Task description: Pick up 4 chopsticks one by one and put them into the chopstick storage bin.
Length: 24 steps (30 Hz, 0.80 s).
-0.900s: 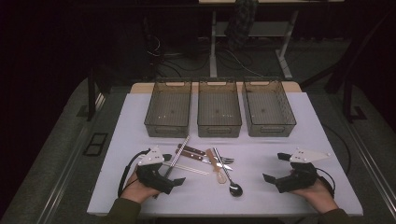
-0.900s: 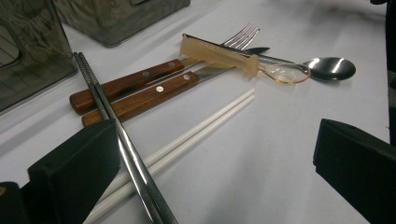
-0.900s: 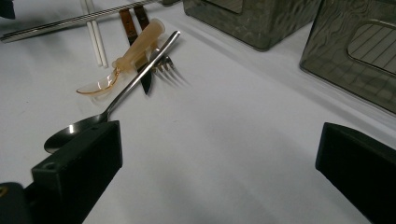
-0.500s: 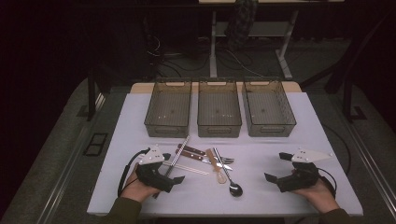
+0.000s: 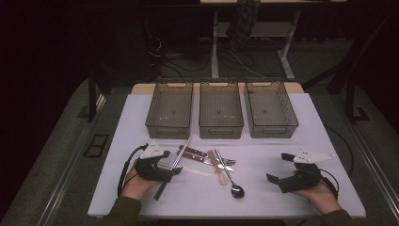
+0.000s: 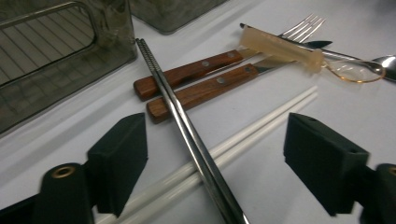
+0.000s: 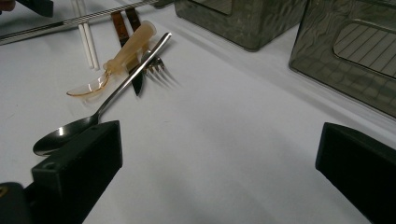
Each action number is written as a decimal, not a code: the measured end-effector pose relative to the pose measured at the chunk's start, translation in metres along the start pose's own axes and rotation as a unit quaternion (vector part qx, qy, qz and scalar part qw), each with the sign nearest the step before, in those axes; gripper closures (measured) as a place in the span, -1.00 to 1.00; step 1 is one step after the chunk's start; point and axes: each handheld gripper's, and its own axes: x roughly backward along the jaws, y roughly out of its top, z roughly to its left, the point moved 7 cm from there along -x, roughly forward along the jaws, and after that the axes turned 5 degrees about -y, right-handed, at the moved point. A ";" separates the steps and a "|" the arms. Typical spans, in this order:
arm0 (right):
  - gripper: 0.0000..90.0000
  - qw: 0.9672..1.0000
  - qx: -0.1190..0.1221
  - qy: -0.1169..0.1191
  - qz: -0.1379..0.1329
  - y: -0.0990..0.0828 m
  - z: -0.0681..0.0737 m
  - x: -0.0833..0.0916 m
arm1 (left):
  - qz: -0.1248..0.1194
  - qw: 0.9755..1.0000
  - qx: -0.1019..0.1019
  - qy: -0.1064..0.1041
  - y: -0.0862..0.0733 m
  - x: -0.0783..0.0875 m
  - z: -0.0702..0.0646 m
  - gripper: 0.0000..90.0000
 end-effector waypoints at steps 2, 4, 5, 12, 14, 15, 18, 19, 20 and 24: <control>-0.99 1.000 0.001 -0.002 0.000 0.000 0.000 0.000 | 0.001 1.000 0.006 0.006 0.000 -0.001 0.002 -0.37; -0.99 1.000 0.002 -0.003 -0.002 -0.001 0.000 0.000 | 0.002 1.000 0.008 0.006 0.001 -0.001 0.005 -0.18; -0.99 1.000 0.002 -0.003 -0.002 -0.001 0.000 0.000 | 0.004 1.000 0.012 0.010 0.001 -0.002 0.007 -0.18; -0.99 1.000 0.002 -0.003 -0.002 -0.001 0.000 0.000 | 0.015 0.999 0.026 0.012 0.006 -0.010 0.014 0.11; -0.99 1.000 0.001 -0.004 -0.003 0.000 0.000 0.000 | 0.021 0.999 0.026 0.012 0.007 -0.014 0.015 0.16; -0.99 1.000 0.001 -0.003 -0.002 0.000 0.000 0.000 | 0.022 0.999 0.025 0.015 0.007 -0.016 0.016 0.18; -0.99 1.000 0.002 -0.004 -0.001 0.000 0.001 -0.001 | 0.024 0.999 0.027 0.017 0.010 -0.018 0.016 0.23; -0.99 1.000 0.003 -0.004 -0.001 0.000 0.001 -0.001 | 0.026 0.999 0.028 0.019 0.010 -0.019 0.016 0.25; -0.99 1.000 0.004 -0.005 -0.001 -0.001 0.001 0.000 | 0.029 0.999 0.027 0.022 0.009 -0.019 0.016 0.25; -0.99 1.000 0.003 -0.005 -0.003 -0.001 0.000 0.000 | 0.039 0.998 0.031 0.024 0.007 -0.022 0.015 0.28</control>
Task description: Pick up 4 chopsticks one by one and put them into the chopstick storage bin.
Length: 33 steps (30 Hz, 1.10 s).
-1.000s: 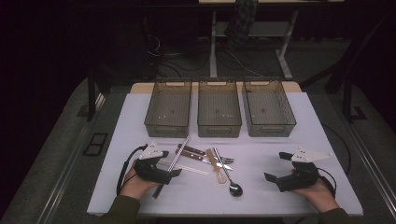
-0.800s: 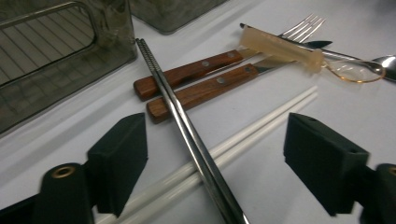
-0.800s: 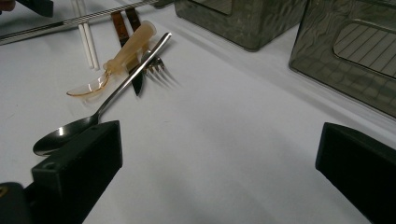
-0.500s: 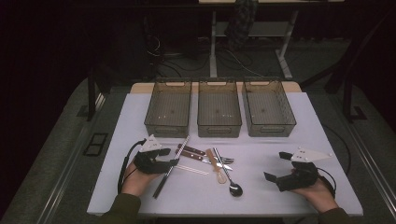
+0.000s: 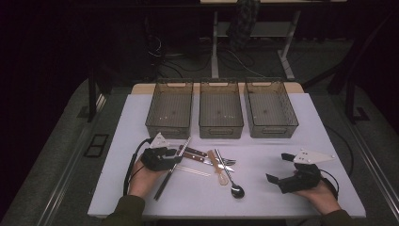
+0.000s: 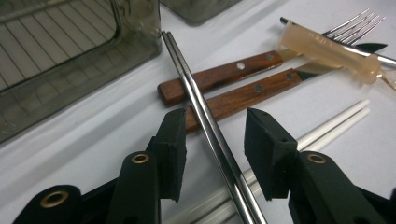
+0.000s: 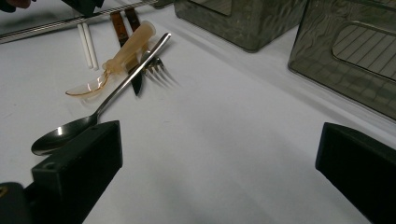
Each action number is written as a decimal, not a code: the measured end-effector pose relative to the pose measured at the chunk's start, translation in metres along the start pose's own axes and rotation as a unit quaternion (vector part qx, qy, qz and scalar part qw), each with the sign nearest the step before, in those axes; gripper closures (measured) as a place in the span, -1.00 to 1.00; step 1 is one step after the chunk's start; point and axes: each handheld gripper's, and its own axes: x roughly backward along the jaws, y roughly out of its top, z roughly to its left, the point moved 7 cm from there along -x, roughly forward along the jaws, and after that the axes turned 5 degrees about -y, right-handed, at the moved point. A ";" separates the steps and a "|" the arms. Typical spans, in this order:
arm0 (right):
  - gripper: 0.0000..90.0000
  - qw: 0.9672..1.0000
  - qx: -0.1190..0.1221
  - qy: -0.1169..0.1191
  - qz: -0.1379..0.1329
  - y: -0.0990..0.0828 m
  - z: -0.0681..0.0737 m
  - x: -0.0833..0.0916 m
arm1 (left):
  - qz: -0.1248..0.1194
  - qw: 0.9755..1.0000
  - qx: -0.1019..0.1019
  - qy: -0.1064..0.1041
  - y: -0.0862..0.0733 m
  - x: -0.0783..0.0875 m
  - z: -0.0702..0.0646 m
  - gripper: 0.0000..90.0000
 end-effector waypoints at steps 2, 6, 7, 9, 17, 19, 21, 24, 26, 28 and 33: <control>-0.99 1.000 0.000 0.000 0.000 0.000 0.000 0.000 | 0.004 1.000 -0.001 0.003 0.000 -0.001 -0.001 0.29; -0.99 1.000 0.001 -0.001 -0.002 0.001 0.000 0.001 | 0.009 1.000 -0.002 0.007 -0.001 -0.002 -0.002 0.36; -0.99 1.000 0.001 -0.001 -0.001 0.001 0.000 0.001 | 0.012 1.000 -0.002 0.006 -0.002 -0.003 -0.002 0.37; -0.99 1.000 0.002 -0.001 0.000 0.000 0.000 0.000 | 0.017 1.000 -0.001 0.006 -0.003 -0.004 -0.003 0.41; -0.99 1.000 0.007 -0.002 0.000 0.000 0.001 0.000 | 0.030 0.999 -0.004 0.016 -0.005 -0.006 -0.002 0.47; -0.99 1.000 0.007 -0.002 0.000 0.000 0.001 0.000 | 0.031 0.999 -0.005 0.016 -0.005 -0.007 -0.002 0.50; -0.99 1.000 0.008 -0.002 -0.001 0.000 0.001 0.000 | 0.031 0.999 -0.005 0.015 -0.005 -0.007 -0.002 0.52; -0.99 1.000 0.008 -0.002 -0.001 0.001 0.001 0.000 | 0.031 0.999 -0.004 0.015 -0.005 -0.007 -0.001 0.54; -0.99 1.000 0.008 -0.003 -0.001 0.001 0.001 0.000 | 0.031 0.999 -0.003 0.017 -0.005 -0.007 -0.001 0.55; -0.99 1.000 0.008 -0.003 -0.001 0.000 0.001 0.000 | 0.031 0.999 -0.003 0.018 -0.005 -0.007 -0.001 0.56; -0.99 1.000 0.008 -0.003 -0.001 0.001 0.001 0.000 | 0.032 0.999 -0.003 0.018 -0.005 -0.006 0.000 0.60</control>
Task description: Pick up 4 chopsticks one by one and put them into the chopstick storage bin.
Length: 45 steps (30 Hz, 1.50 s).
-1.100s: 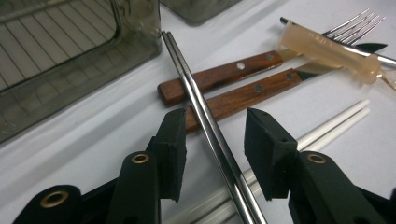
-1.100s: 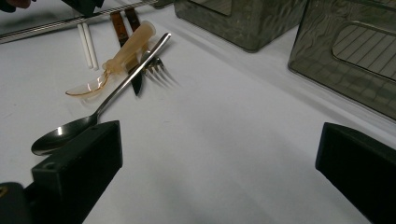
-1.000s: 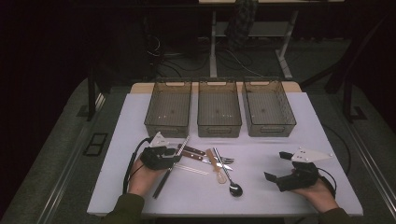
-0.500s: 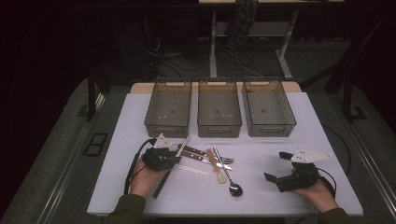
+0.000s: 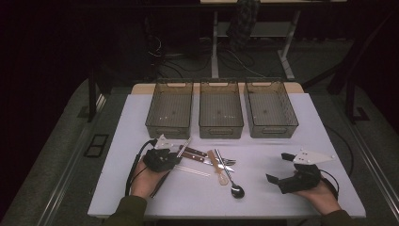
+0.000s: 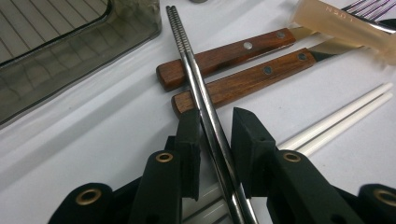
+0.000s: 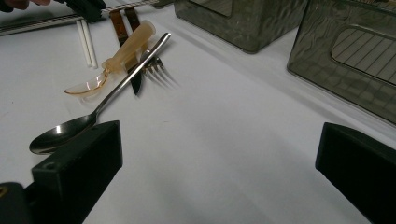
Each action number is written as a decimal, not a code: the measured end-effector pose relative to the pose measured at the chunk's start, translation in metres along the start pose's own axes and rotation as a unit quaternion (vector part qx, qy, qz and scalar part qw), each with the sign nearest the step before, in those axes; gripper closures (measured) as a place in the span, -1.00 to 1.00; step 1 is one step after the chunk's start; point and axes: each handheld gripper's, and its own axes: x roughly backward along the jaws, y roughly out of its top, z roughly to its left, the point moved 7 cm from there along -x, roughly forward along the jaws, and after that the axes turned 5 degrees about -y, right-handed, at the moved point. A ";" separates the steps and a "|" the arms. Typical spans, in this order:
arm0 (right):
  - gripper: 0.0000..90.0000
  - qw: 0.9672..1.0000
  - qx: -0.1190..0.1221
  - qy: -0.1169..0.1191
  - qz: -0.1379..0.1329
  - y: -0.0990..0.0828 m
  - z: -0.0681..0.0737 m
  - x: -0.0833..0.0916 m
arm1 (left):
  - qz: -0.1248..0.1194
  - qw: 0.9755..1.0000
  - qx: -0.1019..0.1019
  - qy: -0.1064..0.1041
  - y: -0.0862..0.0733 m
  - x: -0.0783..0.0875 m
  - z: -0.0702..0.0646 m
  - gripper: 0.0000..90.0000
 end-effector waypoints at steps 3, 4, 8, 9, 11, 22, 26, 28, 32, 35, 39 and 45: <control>-0.99 1.000 0.000 0.000 0.000 0.000 0.000 0.000 | 0.001 1.000 -0.002 0.002 0.000 0.000 0.000 0.63; -0.99 1.000 0.000 0.000 0.000 0.000 0.000 0.000 | 0.001 1.000 -0.003 0.002 0.000 0.000 0.000 0.64; -0.99 1.000 0.000 0.000 -0.001 0.000 0.000 0.000 | 0.002 1.000 -0.007 0.001 0.000 0.000 0.000 0.68; -0.99 1.000 0.000 0.000 -0.001 0.000 0.000 0.000 | 0.002 1.000 -0.008 0.001 0.000 0.000 0.000 0.68; -0.99 1.000 0.000 0.001 0.000 0.000 0.000 0.000 | 0.002 1.000 -0.009 0.001 0.000 0.000 0.000 0.69; -0.99 1.000 0.000 0.001 -0.001 0.000 0.000 0.000 | 0.005 1.000 -0.019 -0.007 0.000 0.000 -0.002 0.76; -0.99 1.000 0.000 0.001 -0.001 0.000 0.000 0.000 | 0.004 1.000 -0.022 -0.006 0.000 0.000 -0.002 0.74; -0.99 1.000 0.000 0.002 -0.001 0.000 0.000 0.000 | 0.000 1.000 -0.022 -0.006 0.001 0.001 -0.002 0.69; -0.99 1.000 0.001 0.002 -0.001 0.000 0.001 0.000 | -0.016 1.000 -0.019 -0.004 0.003 0.006 -0.001 0.54; -0.99 1.000 0.000 0.002 0.000 0.000 0.001 0.000 | -0.031 0.999 -0.016 -0.011 0.005 0.013 -0.002 0.45; -0.99 1.000 0.000 0.001 0.000 -0.001 0.001 0.001 | -0.051 0.998 -0.005 -0.029 0.003 0.027 -0.003 0.39; -0.99 1.000 -0.001 0.001 0.000 -0.001 0.000 0.001 | -0.061 0.997 0.013 -0.049 -0.010 0.048 -0.002 0.38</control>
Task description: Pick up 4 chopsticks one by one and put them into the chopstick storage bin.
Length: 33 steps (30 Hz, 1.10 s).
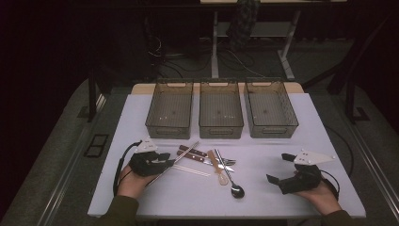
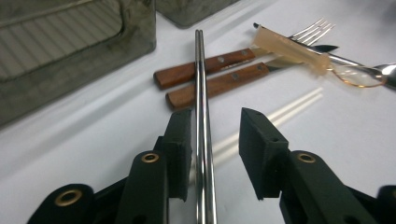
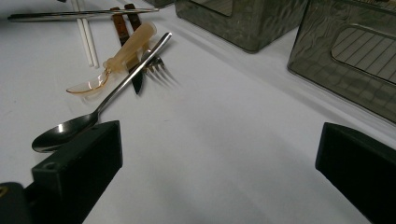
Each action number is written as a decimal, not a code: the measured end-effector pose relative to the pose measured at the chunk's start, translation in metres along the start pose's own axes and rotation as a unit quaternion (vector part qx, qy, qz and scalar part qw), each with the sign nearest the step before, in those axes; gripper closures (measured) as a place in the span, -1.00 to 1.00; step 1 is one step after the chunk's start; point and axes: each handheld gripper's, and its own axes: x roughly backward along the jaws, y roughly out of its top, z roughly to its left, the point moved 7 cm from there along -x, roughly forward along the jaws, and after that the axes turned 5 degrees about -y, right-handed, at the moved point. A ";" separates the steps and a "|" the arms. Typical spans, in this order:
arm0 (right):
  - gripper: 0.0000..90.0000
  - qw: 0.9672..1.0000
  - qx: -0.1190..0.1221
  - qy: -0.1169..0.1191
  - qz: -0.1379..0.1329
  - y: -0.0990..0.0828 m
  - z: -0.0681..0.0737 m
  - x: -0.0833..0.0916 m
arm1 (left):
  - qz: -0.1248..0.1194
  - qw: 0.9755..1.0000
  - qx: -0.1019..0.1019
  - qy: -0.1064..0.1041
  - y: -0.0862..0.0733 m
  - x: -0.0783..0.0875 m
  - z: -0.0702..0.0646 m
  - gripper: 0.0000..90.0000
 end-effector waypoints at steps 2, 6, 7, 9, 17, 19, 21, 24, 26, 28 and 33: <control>-0.99 1.000 0.000 -0.001 0.001 0.000 0.000 0.000 | -0.002 1.000 0.000 -0.002 -0.002 0.005 -0.001 0.42; -0.99 1.000 0.000 -0.001 0.002 -0.001 0.001 0.000 | 0.001 1.000 0.000 0.010 -0.005 0.009 -0.001 0.60; -0.99 1.000 0.000 -0.001 0.002 -0.001 0.001 0.000 | 0.002 1.000 0.002 0.011 -0.005 0.009 -0.001 0.63; -0.99 1.000 0.001 -0.001 0.001 0.000 0.001 0.000 | 0.006 1.000 0.001 0.007 -0.006 0.008 0.000 0.67; -0.99 1.000 0.003 -0.001 0.001 0.000 0.001 0.000 | 0.018 1.000 0.012 0.005 -0.013 0.008 0.007 0.79; -0.99 1.000 0.003 -0.001 0.001 0.000 0.001 0.000 | 0.022 1.000 0.012 0.004 -0.015 0.007 0.008 0.79; -0.99 1.000 0.003 -0.001 0.001 0.000 0.001 0.000 | 0.028 1.000 0.012 0.003 -0.016 0.005 0.009 0.79; -0.99 1.000 0.003 -0.001 0.000 0.000 0.001 0.000 | 0.035 0.999 0.011 0.000 -0.017 0.003 0.008 0.79; -0.99 1.000 0.003 -0.001 0.001 0.000 0.001 0.000 | 0.038 0.999 0.009 0.001 -0.017 0.002 0.008 0.78; -0.99 1.000 0.003 -0.001 0.000 0.000 0.001 0.000 | 0.041 0.999 0.008 0.001 -0.018 0.001 0.008 0.78; -0.99 1.000 0.003 -0.001 0.000 0.000 0.001 0.000 | 0.044 0.999 0.007 0.003 -0.019 0.000 0.008 0.78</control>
